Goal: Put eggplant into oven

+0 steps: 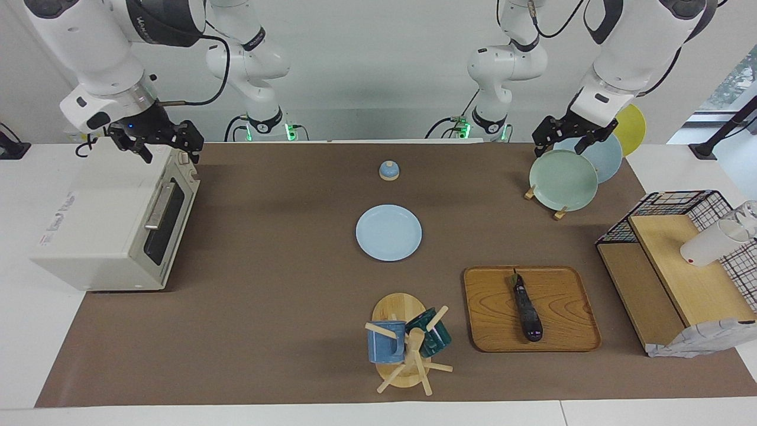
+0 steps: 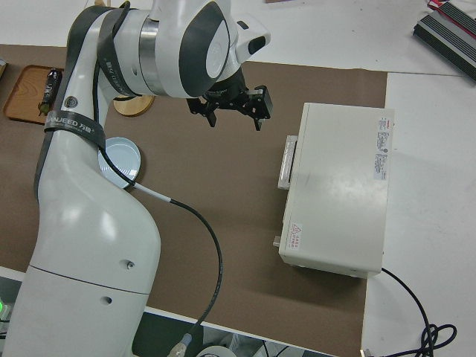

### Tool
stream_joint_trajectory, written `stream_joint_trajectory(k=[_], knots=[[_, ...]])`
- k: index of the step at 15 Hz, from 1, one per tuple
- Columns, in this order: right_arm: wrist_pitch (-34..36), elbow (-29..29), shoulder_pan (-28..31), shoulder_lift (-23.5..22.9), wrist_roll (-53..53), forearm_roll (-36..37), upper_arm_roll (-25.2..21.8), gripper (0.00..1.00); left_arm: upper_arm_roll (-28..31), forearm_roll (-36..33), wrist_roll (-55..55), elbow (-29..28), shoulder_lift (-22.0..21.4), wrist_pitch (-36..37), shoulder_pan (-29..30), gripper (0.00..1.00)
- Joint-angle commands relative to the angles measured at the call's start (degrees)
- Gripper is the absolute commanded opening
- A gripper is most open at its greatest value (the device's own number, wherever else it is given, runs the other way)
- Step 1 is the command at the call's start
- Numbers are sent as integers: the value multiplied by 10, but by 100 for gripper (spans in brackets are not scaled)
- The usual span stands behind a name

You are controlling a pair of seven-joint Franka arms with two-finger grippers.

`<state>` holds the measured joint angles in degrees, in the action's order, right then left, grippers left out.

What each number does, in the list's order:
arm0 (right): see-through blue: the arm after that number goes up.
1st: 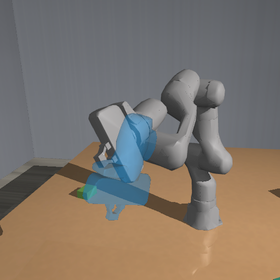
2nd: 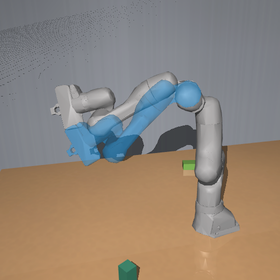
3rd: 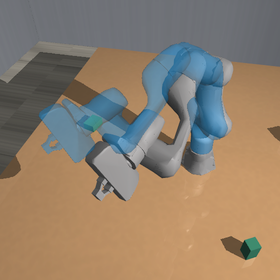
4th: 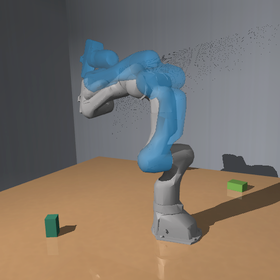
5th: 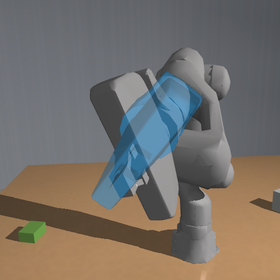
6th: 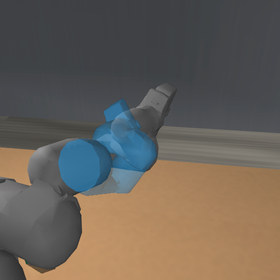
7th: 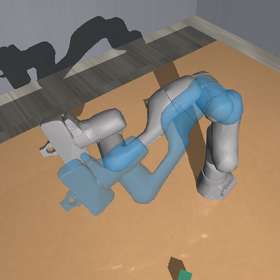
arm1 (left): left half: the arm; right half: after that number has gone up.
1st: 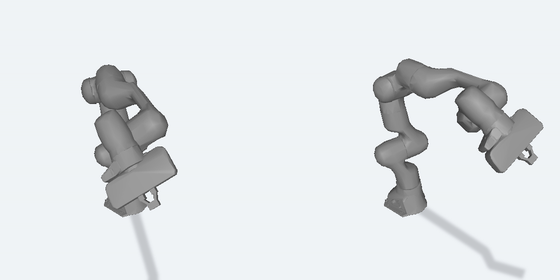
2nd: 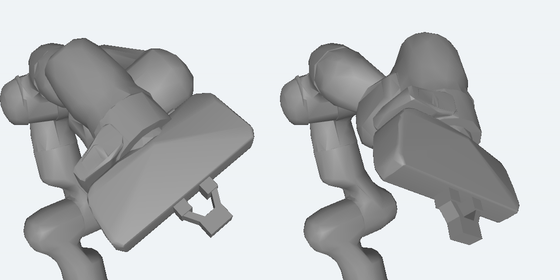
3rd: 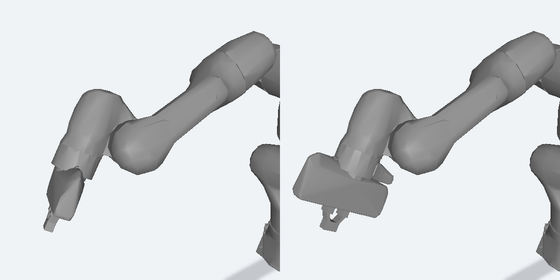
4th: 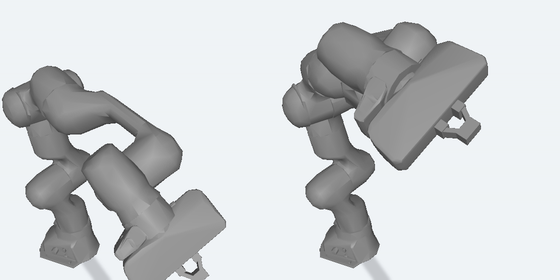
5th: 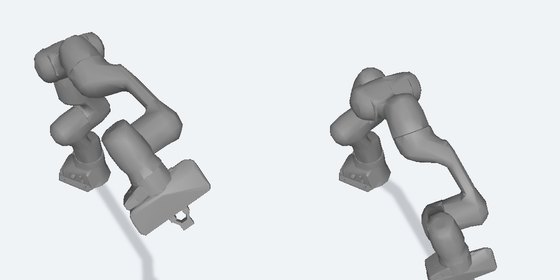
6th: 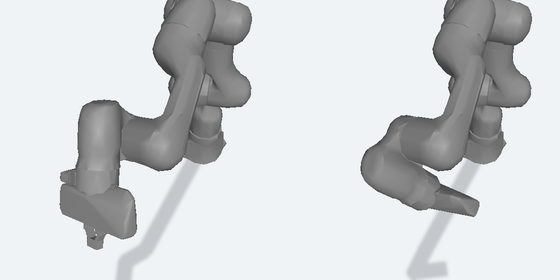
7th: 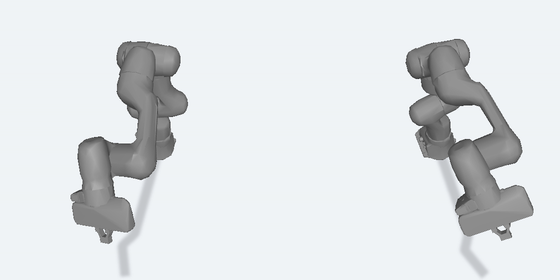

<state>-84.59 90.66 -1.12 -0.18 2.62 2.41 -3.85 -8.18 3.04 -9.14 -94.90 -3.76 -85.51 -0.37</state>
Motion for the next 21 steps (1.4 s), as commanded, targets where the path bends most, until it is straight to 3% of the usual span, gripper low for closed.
stream_joint_trajectory(k=[1,10,11,12,13,17,21], knots=[[-12,11,-1,10,-11,-14,-4,100,-7,3,0,0,-2,-4,10,100],[-28,14,-4,11,-9,-14,-1,100,-8,3,-7,-5,-2,-28,3,100],[-40,20,-4,11,-7,-14,0,68,-8,3,-8,-5,-2,-38,2,100],[-53,22,-4,11,-3,-13,0,26,-8,3,-9,-7,-1,-52,2,100],[-51,23,-4,11,4,-14,0,0,-8,3,-8,-10,-2,-62,3,100],[-79,65,1,28,5,-4,-1,0,-9,4,-3,-5,15,-81,7,100],[-130,123,5,38,-28,-1,-2,0,-10,2,14,24,88,-109,7,100]])
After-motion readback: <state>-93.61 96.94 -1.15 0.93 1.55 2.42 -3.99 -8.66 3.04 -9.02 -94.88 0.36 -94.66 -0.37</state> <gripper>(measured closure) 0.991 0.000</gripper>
